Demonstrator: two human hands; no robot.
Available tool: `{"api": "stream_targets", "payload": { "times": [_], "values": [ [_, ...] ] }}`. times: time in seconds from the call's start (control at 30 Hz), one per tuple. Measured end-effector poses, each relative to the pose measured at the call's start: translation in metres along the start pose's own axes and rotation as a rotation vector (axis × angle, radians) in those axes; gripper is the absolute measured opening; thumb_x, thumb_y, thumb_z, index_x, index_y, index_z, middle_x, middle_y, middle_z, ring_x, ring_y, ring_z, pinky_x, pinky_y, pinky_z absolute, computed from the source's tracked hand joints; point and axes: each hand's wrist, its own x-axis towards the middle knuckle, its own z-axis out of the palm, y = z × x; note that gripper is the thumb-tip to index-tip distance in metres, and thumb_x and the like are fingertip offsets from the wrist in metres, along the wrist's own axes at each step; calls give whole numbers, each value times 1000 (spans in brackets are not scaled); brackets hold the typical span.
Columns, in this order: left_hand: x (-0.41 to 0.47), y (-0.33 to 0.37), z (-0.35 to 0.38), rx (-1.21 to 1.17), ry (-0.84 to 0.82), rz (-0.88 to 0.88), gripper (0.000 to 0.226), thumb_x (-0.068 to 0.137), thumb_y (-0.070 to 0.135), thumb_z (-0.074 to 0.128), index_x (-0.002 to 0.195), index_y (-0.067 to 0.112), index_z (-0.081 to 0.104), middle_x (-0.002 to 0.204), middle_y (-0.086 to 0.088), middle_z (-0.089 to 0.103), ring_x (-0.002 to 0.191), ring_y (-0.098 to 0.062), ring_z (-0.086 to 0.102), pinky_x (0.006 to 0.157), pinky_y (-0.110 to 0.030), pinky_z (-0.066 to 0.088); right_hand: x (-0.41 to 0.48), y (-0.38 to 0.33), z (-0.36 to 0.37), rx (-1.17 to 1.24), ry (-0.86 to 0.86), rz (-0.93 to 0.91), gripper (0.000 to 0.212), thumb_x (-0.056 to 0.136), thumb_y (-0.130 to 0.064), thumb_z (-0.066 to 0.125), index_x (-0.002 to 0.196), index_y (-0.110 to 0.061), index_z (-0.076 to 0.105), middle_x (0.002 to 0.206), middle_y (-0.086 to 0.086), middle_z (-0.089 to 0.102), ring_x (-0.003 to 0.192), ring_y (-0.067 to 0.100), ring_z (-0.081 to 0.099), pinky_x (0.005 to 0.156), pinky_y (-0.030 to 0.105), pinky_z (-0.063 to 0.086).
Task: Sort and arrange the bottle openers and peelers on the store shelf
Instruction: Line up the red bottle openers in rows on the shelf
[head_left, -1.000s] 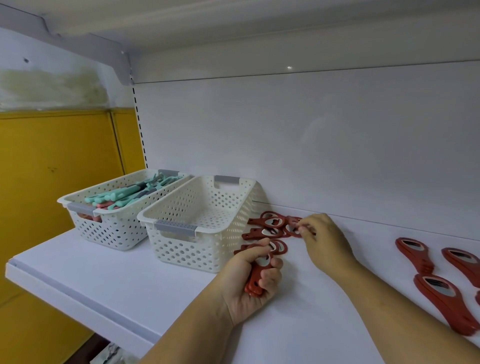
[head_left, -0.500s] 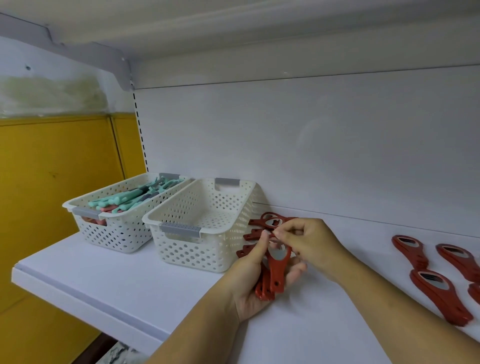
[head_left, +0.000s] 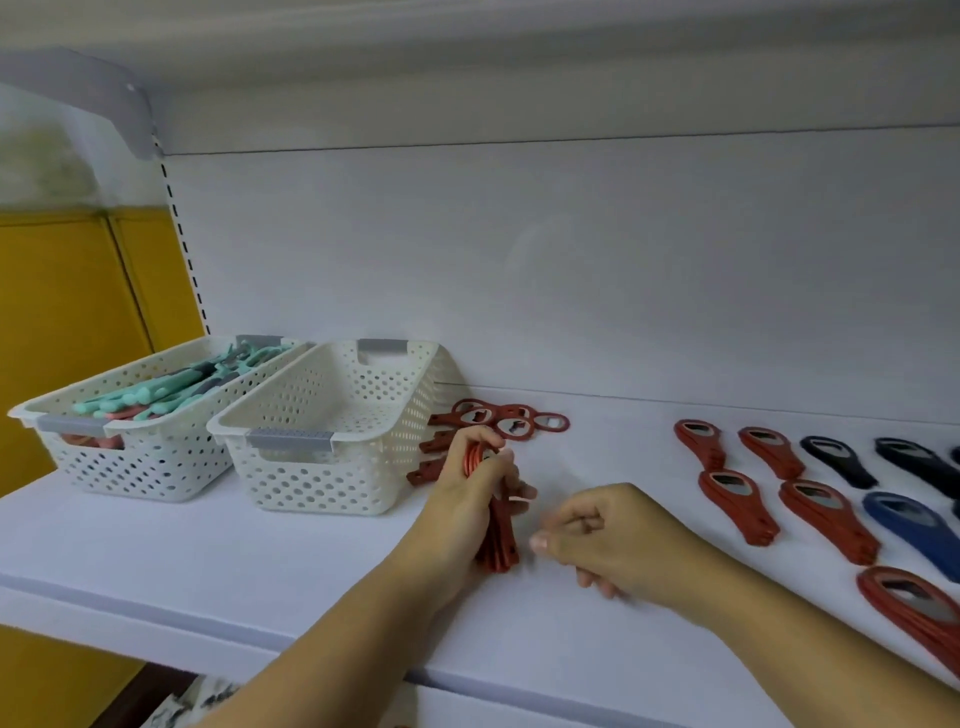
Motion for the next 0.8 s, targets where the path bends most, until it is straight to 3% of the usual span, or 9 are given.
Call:
{"api": "stream_targets", "payload": {
  "times": [0.1,0.2,0.27,0.33,0.4,0.5,0.57,0.67,0.8],
  "values": [
    [-11,3,22,131,-171,101,5,95,23,48,97,23,44,72,1,53,85,-21,64,91,-37,49,-23,9,-5,-22,14,15,33,73,-35,78,82,-6,66,64,1,44,54,12,42,49,23,33],
    [-24,4,48,217,-379,166,7,93,28,47,93,32,41,77,-3,52,82,-23,61,74,-31,52,-40,16,-6,8,33,-17,30,58,-43,73,67,-17,61,65,6,45,62,14,41,59,29,33],
    [-29,4,62,264,-486,240,8,90,33,47,93,34,40,84,-14,49,73,-26,52,62,-35,52,-49,23,-12,51,98,-32,32,56,-41,68,74,-14,65,72,18,55,67,15,49,64,32,40],
    [-32,1,73,317,-574,306,14,89,40,47,98,35,39,91,-18,49,75,-34,50,58,-44,52,-61,29,-18,65,143,-34,38,58,-40,66,75,-6,64,72,19,57,68,17,51,65,33,41],
    [-31,-2,82,372,-675,372,20,88,40,48,105,36,38,94,-11,52,81,-32,53,67,-46,53,-72,34,-25,74,176,-30,36,59,-37,65,73,-3,62,69,15,55,67,18,50,63,34,40],
    [-21,-4,93,467,-828,411,43,86,32,60,123,37,39,107,10,54,99,-11,56,91,-25,47,-83,46,-41,47,271,3,39,63,-33,66,75,3,57,67,7,49,66,16,43,62,34,35],
    [-9,-9,97,536,-889,412,65,85,25,67,138,39,33,120,14,54,114,-7,54,100,-23,43,-90,53,-54,-27,312,60,35,63,-36,66,71,-2,60,64,2,48,63,13,40,59,32,34],
    [4,-16,102,544,-941,415,74,83,21,71,140,49,33,127,11,55,121,-4,51,100,-26,46,-96,61,-60,-39,313,134,14,70,-27,71,61,-21,63,57,-6,46,57,10,40,56,29,33],
    [8,-28,104,423,-940,415,68,77,25,76,133,47,43,122,10,58,116,-8,56,89,-21,51,-93,67,-56,-52,302,107,18,72,-26,73,74,-10,66,64,-2,53,59,9,45,58,27,38]
  ]
}}
